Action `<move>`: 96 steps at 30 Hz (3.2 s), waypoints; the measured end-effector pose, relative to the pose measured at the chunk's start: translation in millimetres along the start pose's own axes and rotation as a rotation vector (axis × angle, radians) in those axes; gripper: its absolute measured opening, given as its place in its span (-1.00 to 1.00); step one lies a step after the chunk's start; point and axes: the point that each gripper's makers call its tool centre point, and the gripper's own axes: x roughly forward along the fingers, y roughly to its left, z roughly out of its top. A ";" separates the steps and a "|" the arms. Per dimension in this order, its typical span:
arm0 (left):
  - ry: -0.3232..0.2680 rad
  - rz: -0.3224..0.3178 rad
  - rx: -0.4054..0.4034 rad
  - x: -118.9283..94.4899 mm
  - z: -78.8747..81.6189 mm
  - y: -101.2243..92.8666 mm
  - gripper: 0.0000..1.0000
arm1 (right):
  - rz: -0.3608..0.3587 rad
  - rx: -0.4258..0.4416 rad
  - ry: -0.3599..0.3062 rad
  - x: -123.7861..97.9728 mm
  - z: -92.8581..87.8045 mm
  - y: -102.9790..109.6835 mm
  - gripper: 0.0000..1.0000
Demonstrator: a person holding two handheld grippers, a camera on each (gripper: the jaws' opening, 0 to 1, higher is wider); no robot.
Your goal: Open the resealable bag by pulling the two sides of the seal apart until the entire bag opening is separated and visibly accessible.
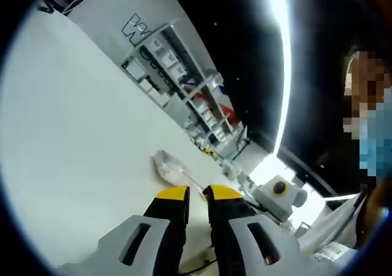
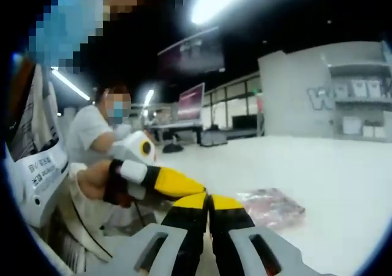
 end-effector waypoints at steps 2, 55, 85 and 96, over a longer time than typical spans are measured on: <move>0.007 0.000 0.008 0.1 -1.0 -1.6 -0.84 | 0.002 0.006 -0.006 -1.5 2.2 0.4 -1.00; 0.010 0.000 -0.006 5.4 -0.7 1.1 -1.00 | -0.047 0.024 -0.030 -6.5 4.7 -16.0 -1.00; 0.055 -0.010 -0.099 10.6 -9.7 -0.5 -0.90 | -0.007 0.025 -0.023 -6.6 -3.4 -7.5 -1.00; 0.080 0.000 -0.059 10.7 -13.0 -0.6 -0.99 | -0.005 0.014 -0.014 -5.1 -4.8 -5.3 -1.00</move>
